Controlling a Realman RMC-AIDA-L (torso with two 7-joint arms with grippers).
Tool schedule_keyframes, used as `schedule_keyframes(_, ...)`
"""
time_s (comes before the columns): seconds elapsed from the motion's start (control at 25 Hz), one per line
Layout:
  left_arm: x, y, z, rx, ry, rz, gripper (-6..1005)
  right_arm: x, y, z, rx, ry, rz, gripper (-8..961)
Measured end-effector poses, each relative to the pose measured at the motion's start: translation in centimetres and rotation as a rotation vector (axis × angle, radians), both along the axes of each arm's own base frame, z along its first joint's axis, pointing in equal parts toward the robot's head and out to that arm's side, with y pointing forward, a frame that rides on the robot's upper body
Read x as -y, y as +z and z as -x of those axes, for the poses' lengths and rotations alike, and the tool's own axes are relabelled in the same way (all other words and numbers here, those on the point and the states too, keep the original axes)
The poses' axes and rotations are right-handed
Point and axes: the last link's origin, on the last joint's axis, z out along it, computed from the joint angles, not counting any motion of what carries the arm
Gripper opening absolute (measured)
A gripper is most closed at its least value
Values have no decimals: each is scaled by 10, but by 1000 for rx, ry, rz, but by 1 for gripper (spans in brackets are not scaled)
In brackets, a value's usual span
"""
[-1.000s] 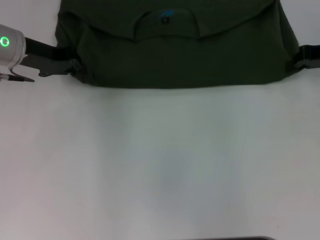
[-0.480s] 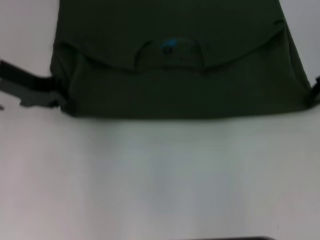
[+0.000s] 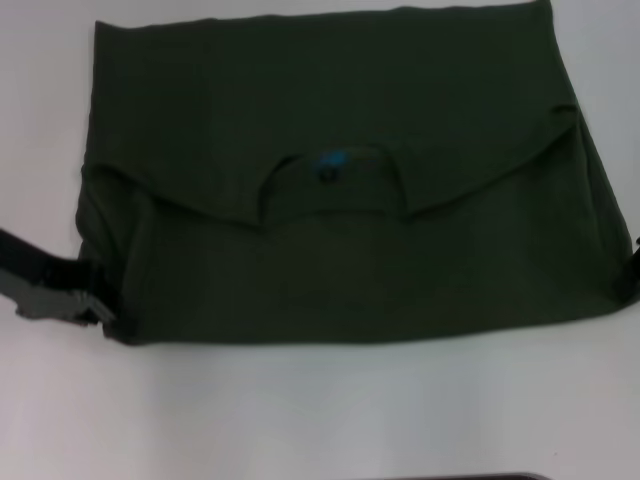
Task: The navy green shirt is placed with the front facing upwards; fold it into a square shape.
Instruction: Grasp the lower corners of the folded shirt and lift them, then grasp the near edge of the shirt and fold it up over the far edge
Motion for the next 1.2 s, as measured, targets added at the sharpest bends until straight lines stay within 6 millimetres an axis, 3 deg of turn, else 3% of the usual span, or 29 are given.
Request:
schedule_keyframes(0.28,25,-11,6,22,39,60,41,21,-27,6,-71,-26,95,33)
schedule_keyframes(0.4,32,-10,8,26,50,67,42,29,-30,7,-87,-41,130,32)
schedule_keyframes(0.88,33,2,8,21,42,57,42,32,-11,10,-98,-26,108,33)
schedule_keyframes(1.04,25,14,3,32,21,24,41,22,1,20,-158,12,69,33)
schedule_keyframes(1.2,5,31,-8,49,-22,-39,41,0,21,35,-217,79,-16,33)
